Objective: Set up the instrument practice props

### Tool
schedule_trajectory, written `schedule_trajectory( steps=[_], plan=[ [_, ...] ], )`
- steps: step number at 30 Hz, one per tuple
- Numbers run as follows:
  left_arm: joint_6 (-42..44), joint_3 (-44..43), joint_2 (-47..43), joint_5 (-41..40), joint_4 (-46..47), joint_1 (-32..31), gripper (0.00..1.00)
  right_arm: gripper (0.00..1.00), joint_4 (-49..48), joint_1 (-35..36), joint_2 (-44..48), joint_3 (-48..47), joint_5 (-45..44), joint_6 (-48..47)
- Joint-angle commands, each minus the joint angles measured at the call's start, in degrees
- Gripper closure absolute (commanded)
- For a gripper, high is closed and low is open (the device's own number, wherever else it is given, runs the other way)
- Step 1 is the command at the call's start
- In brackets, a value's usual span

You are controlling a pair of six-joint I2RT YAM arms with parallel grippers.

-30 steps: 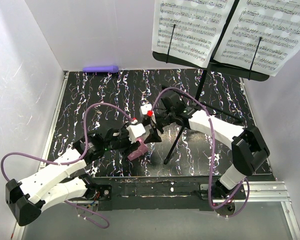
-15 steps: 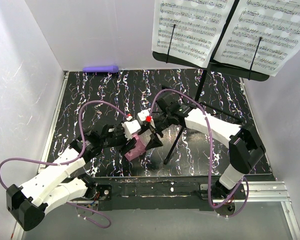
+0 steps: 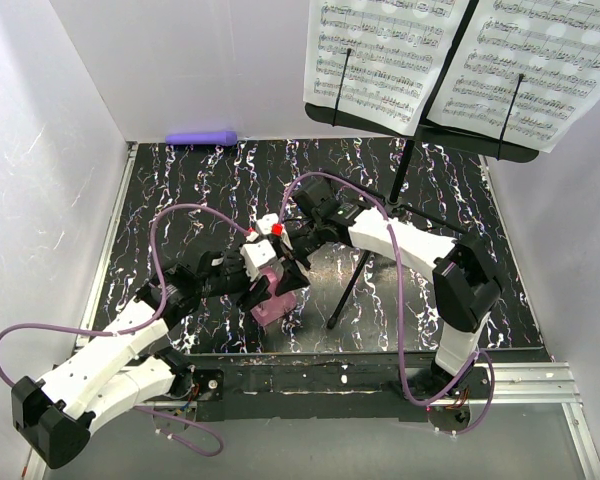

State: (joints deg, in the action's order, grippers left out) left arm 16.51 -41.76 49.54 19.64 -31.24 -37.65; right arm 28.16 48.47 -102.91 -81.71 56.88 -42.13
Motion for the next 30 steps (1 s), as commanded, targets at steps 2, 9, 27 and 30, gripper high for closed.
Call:
schedule_trajectory(
  steps=[2,9,27,30],
  plan=[
    [0.54,0.10,-1.29,4.36,7.60,-0.58,0.93,0.18,-2.76,2.77,-0.97,-0.38,-1.86,1.88],
    [0.01,0.71,-1.99,3.22,7.43,-0.15,0.93,0.44,-0.40,3.12,-0.63,-0.20,-0.45,-1.54],
    [-2.27,1.15,-8.23,1.45,2.94,1.61,1.00,0.92,2.95,-3.20,6.32,4.46,-9.86,-10.87],
    [-3.06,1.33,-7.97,1.72,2.77,2.23,1.00,0.94,4.00,-3.55,6.50,4.28,-10.04,-11.22]
  ],
)
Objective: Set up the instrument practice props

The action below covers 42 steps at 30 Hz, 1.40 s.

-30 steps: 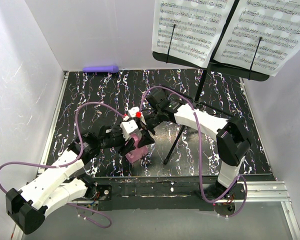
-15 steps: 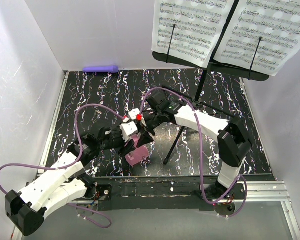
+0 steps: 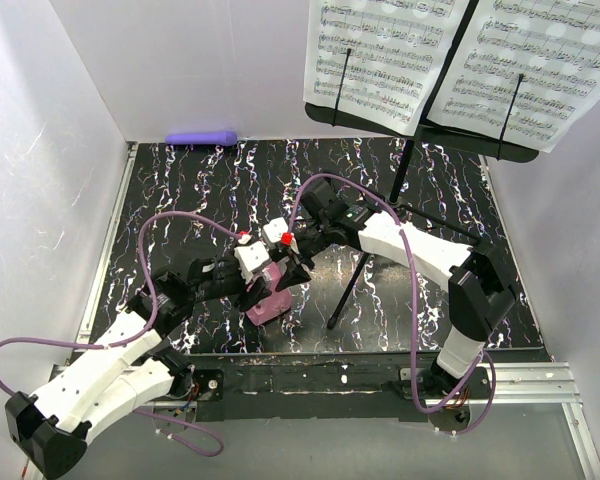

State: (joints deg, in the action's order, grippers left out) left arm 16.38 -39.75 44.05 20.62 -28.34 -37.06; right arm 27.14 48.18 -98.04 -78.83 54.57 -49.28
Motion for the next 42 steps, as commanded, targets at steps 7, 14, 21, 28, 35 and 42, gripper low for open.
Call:
schedule_trajectory(
  steps=[7,14,21,28,35,42],
  plan=[
    [-5.65,-0.60,-2.39,1.26,-0.40,2.43,1.00,0.95,6.00,-4.24,1.80,1.48,-8.42,-4.34],
    [-5.84,-0.42,-2.92,0.30,-0.14,2.87,1.00,0.96,7.23,-5.38,1.89,1.40,-8.78,-4.69],
    [-4.87,0.28,-4.15,-0.58,0.83,2.96,1.00,0.97,6.79,-6.00,2.68,2.54,-8.51,-4.08],
    [-11.54,1.60,-0.91,-11.29,5.66,4.09,1.00,0.83,2.39,-6.78,2.50,2.10,-12.20,3.30],
    [-22.17,-1.65,9.02,-12.11,6.98,18.13,1.00,0.57,0.47,-7.31,4.52,4.73,-10.45,5.15],
    [-29.82,-2.26,21.32,-3.14,11.81,35.63,1.00,0.48,-0.68,-7.40,6.10,6.14,-8.78,6.21]
  ],
)
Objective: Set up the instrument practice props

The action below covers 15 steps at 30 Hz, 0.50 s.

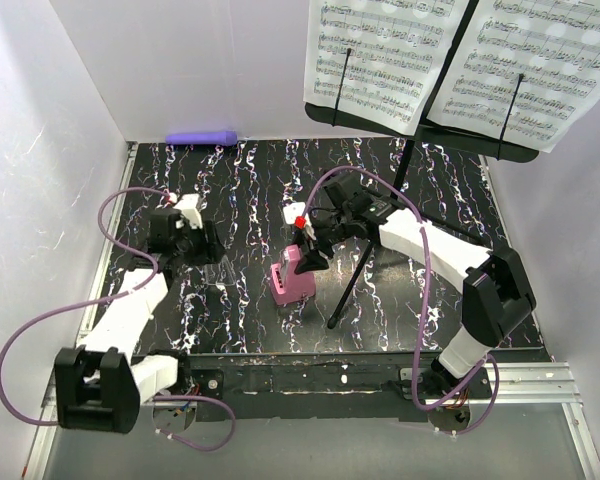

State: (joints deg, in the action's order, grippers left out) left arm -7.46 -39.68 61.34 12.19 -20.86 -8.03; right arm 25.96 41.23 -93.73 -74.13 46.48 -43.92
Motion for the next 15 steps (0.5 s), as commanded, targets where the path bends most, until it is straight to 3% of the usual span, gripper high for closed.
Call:
schedule_trajectory(
  steps=[1,3,10,15],
  plan=[
    [-6.77,-2.68,5.44,5.74,4.95,7.93,1.00,0.47,0.41,-0.45,1.89,1.53,-0.34,1.03],
    [-8.18,-3.90,9.74,5.83,5.57,12.41,1.00,0.46,0.24,-0.36,1.89,1.53,-0.16,1.47],
    [-10.46,-8.48,20.47,5.39,4.08,17.87,0.98,0.42,0.15,-0.36,1.10,1.79,0.63,1.91],
    [-10.38,-8.57,20.58,5.65,3.90,19.72,0.59,0.39,-0.20,-0.36,1.36,1.97,0.81,2.26]
  ],
)
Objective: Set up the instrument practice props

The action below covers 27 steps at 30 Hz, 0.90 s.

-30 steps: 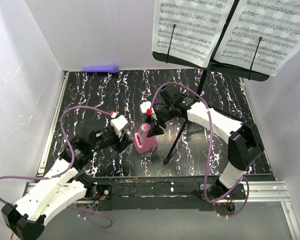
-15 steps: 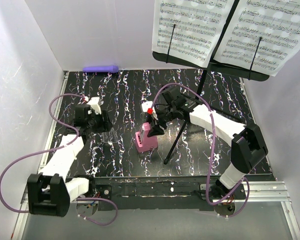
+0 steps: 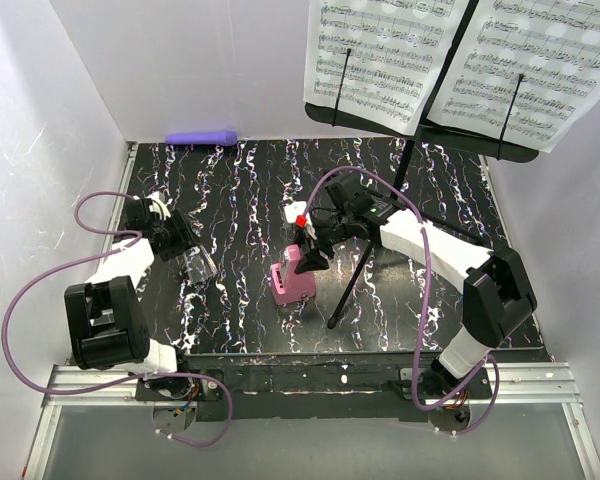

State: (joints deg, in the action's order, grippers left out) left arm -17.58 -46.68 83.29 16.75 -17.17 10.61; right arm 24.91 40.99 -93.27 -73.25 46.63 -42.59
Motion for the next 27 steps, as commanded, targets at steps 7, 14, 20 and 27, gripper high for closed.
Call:
schedule_trajectory(
  steps=[7,14,20,27],
  plan=[
    [1.15,-1.22,-5.14,2.85,0.47,1.69,0.17,0.37,0.50,-0.21,0.99,1.62,0.92,1.37],
    [2.20,0.27,-12.26,5.82,0.99,1.69,0.02,0.36,0.49,-0.21,0.73,1.80,1.09,1.37],
    [-0.61,4.92,-15.52,32.23,7.92,1.69,0.02,0.36,1.46,-0.56,0.81,1.71,2.14,0.49],
    [4.12,9.06,-27.55,33.01,4.18,-8.48,0.02,0.38,2.25,-1.44,0.37,1.98,4.78,-0.57]
  ],
)
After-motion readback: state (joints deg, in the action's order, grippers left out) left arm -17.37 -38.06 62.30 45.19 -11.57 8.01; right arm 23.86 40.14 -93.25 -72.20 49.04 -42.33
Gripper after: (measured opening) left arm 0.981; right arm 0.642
